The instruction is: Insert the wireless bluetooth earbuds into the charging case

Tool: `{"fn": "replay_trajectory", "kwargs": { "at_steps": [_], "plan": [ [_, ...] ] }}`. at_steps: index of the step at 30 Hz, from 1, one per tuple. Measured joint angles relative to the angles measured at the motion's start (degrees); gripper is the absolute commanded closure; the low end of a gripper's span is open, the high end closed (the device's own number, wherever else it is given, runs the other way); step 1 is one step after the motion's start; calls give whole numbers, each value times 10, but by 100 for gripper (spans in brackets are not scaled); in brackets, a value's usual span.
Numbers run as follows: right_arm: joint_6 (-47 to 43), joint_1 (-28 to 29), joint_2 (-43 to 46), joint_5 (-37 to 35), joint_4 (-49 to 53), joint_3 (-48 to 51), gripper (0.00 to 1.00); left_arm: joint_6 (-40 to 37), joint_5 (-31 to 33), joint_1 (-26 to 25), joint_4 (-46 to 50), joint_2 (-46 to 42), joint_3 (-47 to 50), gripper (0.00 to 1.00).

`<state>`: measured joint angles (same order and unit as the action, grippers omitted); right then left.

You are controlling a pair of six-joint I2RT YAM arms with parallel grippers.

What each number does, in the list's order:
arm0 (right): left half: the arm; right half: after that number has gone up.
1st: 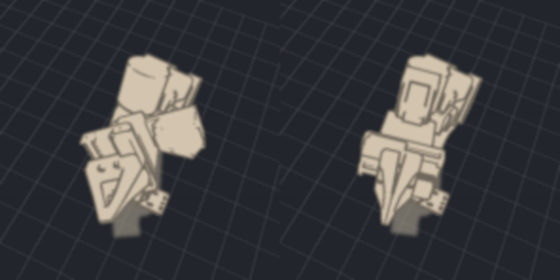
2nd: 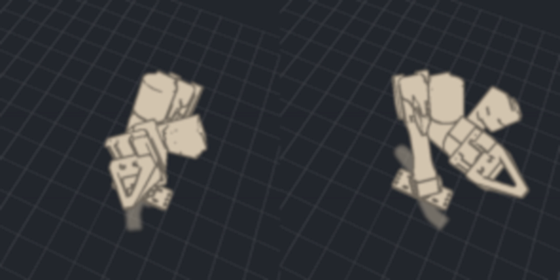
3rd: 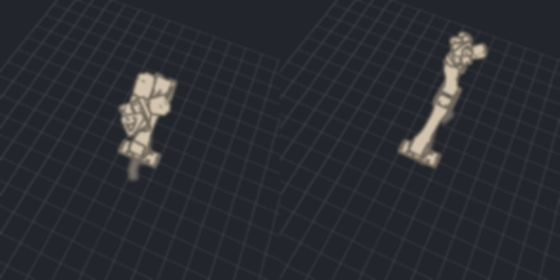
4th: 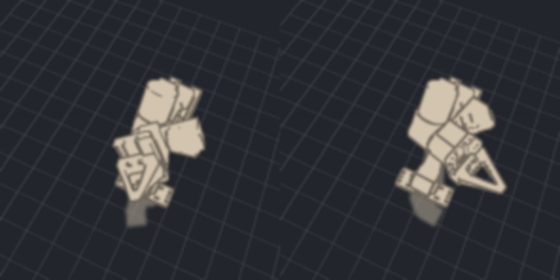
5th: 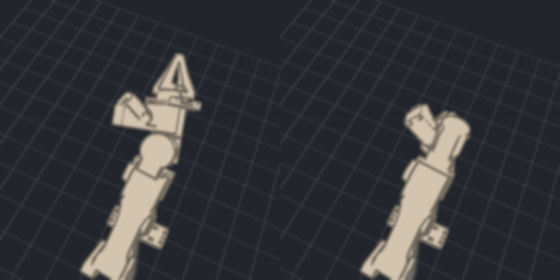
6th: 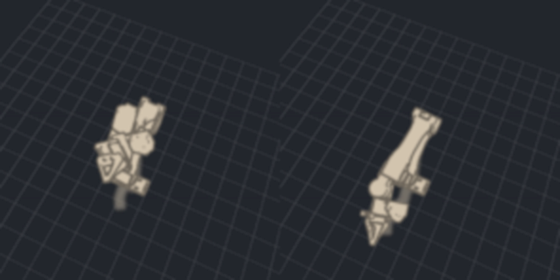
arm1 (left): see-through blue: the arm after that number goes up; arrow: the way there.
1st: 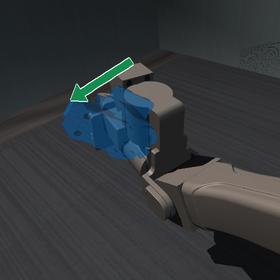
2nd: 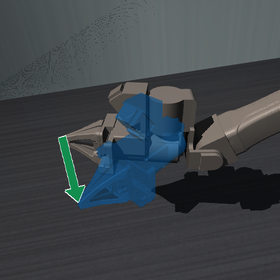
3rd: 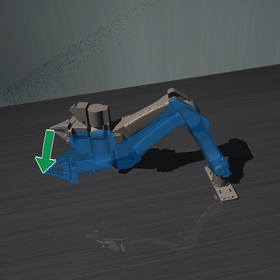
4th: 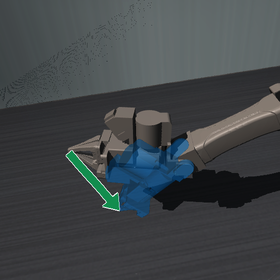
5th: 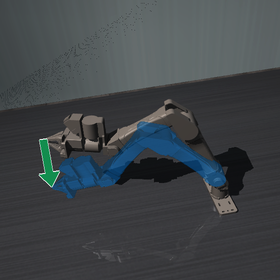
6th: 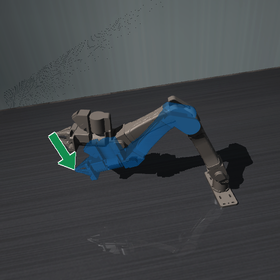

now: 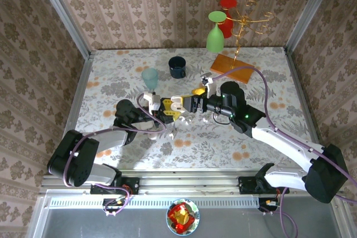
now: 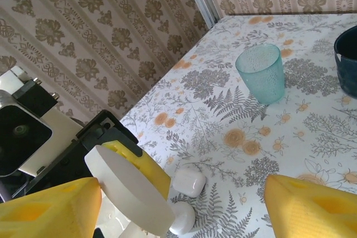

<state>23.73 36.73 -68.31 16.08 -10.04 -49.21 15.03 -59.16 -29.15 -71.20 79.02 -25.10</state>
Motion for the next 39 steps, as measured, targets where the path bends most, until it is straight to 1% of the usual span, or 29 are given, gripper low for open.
{"fn": "replay_trajectory", "kwargs": {
  "at_steps": [14,20,27,33,39],
  "plan": [
    [-65,5,12,23,1,8,19,19,-5,0,-1,0,0,69],
    [-128,28,12,45,2,8,17,28,-7,6,-1,0,0,70],
    [-190,41,6,30,29,9,17,34,-11,7,-1,0,-1,70],
    [-202,41,2,-3,30,8,17,35,-11,7,-1,0,-2,70],
    [-188,38,7,-4,14,16,17,34,-11,7,0,0,-2,70]
  ]
}}
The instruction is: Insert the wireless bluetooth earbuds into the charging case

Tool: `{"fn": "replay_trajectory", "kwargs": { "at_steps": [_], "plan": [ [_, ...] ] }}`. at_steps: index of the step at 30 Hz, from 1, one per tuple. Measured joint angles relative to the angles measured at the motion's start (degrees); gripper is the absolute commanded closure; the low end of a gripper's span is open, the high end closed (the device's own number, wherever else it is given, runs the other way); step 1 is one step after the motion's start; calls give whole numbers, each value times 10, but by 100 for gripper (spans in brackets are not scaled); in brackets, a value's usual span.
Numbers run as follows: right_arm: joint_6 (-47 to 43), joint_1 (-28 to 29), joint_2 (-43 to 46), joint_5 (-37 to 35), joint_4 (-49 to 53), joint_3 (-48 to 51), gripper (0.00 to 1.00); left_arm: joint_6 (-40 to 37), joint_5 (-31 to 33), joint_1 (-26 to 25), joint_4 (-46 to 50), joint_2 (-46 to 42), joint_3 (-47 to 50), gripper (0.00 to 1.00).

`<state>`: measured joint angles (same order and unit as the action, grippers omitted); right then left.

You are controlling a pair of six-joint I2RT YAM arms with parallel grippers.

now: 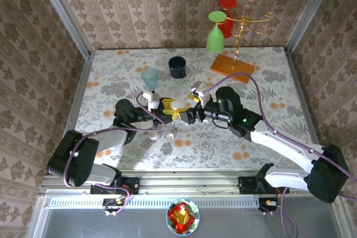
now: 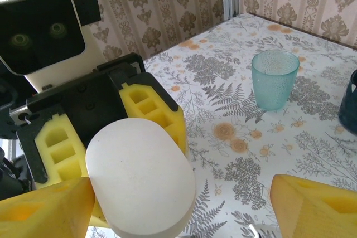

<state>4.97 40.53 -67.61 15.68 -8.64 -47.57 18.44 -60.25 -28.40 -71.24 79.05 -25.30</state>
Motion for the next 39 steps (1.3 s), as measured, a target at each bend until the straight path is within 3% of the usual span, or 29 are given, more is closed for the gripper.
{"fn": "replay_trajectory", "kwargs": {
  "at_steps": [8,16,20,29,36,39],
  "plan": [
    [30,-25,9,15,-46,12,20,0,-13,-1,1,0,0,70],
    [57,-50,-7,61,-56,12,34,0,-43,-12,-1,0,-1,70],
    [59,-57,-19,103,-55,12,48,2,-50,-16,-1,0,-5,70],
    [37,-66,-23,186,-52,7,98,15,-57,-19,0,0,-7,70],
    [8,-68,-22,193,-53,5,100,18,-58,-20,0,0,-11,67],
    [-6,-66,-16,190,-47,5,100,18,-56,-23,0,0,-11,53]
  ]
}}
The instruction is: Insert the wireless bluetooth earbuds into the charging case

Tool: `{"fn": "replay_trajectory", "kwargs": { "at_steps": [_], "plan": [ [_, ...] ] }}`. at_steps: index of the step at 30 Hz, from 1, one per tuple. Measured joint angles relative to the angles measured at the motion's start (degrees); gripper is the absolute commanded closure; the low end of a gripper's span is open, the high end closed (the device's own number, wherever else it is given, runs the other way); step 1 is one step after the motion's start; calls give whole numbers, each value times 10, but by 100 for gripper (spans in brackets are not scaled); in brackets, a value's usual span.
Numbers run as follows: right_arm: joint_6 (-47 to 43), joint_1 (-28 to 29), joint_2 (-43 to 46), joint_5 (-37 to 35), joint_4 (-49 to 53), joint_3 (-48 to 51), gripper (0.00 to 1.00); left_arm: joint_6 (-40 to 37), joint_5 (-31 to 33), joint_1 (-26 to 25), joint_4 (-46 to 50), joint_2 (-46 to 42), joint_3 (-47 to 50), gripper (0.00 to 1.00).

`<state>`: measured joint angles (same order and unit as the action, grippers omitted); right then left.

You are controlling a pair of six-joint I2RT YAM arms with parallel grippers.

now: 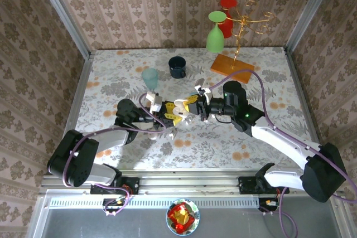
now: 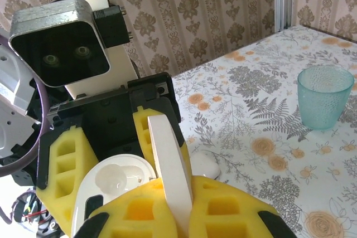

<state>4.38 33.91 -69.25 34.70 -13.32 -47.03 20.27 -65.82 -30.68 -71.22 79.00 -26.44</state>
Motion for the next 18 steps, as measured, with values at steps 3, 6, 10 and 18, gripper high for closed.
{"fn": "replay_trajectory", "kwargs": {
  "at_steps": [3,6,10,18],
  "plan": [
    [-10,1,10,-9,7,0,100,1,-2,-4,-6,0,-2,41],
    [-17,4,19,-19,9,0,100,5,-2,-4,-9,0,-3,33],
    [-28,18,25,-44,17,0,100,12,-2,-4,-10,2,-8,29],
    [-53,43,32,-95,33,-1,100,40,-2,-4,-13,12,-18,35]
  ]
}}
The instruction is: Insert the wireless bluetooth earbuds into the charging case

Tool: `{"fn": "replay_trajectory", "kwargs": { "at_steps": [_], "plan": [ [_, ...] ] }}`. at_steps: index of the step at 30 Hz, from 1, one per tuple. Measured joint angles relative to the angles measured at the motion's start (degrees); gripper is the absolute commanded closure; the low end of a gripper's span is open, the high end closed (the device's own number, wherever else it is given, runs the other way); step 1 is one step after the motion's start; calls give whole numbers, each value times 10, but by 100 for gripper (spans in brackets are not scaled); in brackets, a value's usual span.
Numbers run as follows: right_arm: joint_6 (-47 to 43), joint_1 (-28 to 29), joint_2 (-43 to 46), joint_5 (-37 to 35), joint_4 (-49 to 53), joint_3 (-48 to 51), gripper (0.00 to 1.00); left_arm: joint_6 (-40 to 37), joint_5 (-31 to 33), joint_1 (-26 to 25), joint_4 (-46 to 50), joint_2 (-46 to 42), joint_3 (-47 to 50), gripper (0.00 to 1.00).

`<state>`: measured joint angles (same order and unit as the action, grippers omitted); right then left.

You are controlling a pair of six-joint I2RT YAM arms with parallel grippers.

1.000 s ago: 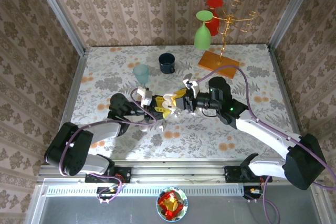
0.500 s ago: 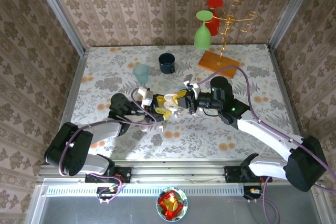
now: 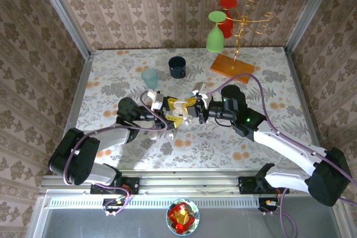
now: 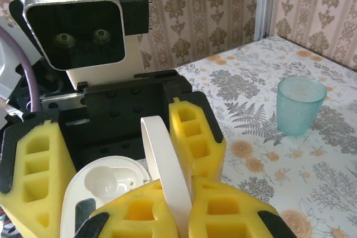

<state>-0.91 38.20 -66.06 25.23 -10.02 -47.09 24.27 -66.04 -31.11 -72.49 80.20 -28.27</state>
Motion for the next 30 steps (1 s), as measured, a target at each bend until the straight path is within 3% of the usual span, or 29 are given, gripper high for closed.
{"fn": "replay_trajectory", "kwargs": {
  "at_steps": [6,17,27,30],
  "plan": [
    [-4,1,6,-16,-1,0,100,10,1,0,0,4,0,36],
    [-4,1,9,-25,-1,0,100,19,-2,0,0,5,0,50],
    [-4,1,6,-25,-1,0,100,19,0,0,0,4,-1,42],
    [-4,1,3,-26,-1,0,100,19,0,0,0,4,-1,46]
  ]
}}
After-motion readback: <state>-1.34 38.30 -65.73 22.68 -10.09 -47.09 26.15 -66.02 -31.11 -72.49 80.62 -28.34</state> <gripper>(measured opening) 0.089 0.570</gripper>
